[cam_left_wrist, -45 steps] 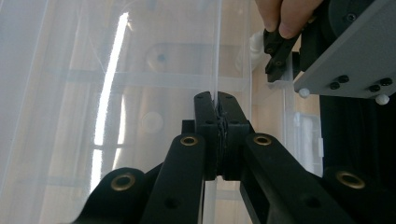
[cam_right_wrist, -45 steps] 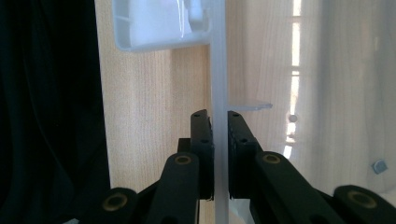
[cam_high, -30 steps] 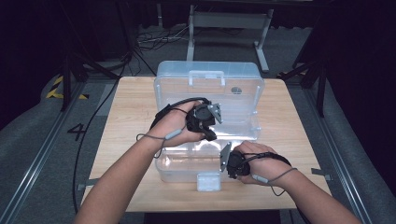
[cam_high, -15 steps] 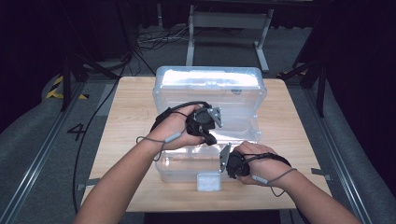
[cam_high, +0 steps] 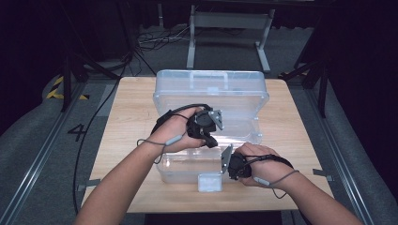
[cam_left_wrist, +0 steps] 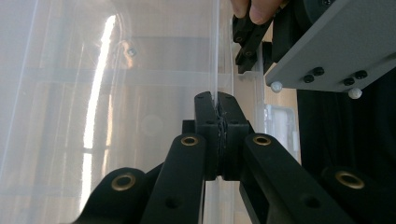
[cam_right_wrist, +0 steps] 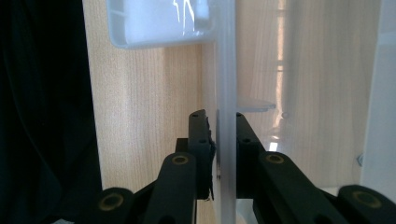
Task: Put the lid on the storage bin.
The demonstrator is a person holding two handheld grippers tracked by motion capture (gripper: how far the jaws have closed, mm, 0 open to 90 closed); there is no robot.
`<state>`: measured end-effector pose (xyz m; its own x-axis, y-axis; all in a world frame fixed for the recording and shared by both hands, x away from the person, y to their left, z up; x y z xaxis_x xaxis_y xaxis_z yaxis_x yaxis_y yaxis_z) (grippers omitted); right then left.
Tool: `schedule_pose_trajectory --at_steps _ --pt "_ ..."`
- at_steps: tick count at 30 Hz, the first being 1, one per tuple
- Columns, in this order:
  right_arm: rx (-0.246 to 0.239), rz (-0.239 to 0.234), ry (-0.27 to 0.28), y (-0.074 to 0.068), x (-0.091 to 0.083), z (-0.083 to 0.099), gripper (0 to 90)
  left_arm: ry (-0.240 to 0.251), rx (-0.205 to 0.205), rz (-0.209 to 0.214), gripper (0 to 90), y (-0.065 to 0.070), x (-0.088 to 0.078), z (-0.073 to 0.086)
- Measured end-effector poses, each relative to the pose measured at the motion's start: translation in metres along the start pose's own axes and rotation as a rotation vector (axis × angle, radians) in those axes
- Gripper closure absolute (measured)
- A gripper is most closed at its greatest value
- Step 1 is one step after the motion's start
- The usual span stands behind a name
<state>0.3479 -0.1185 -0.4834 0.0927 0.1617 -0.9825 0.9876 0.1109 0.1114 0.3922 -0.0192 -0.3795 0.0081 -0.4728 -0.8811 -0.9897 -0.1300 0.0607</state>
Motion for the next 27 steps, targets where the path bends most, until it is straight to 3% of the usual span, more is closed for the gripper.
schedule_pose_trajectory --at_steps 4,6,10,16,27 --pt "-0.008 0.012 0.007 0.001 -0.001 -0.001 81.4 0.002 -0.004 -0.002 89.4 0.000 0.000 0.000" --pt "0.025 0.008 -0.001 -0.002 -0.003 0.001 81.0 0.006 -0.008 -0.004 89.3 0.000 0.000 0.001" --pt "-0.005 0.020 0.027 0.000 -0.004 -0.001 80.6 0.009 -0.010 0.000 89.4 0.001 0.001 0.001" --pt "0.003 0.037 0.056 -0.001 -0.020 -0.005 80.6 0.010 0.000 -0.003 89.4 0.000 0.001 0.001" --pt "0.006 0.078 0.109 -0.003 -0.042 -0.005 80.6 0.017 -0.015 0.000 89.4 0.002 0.001 0.001"
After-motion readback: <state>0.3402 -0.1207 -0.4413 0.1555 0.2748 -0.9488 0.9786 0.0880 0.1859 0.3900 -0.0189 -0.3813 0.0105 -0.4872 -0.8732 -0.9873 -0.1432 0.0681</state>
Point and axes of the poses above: each handheld gripper's, and its own axes: x roughly forward along the jaws, z roughly out of its underside, y roughly to its right, the point moved 10 cm from there along x, roughly forward along the jaws, and after that the axes turned 6 degrees about -x, right-handed, at the moved point
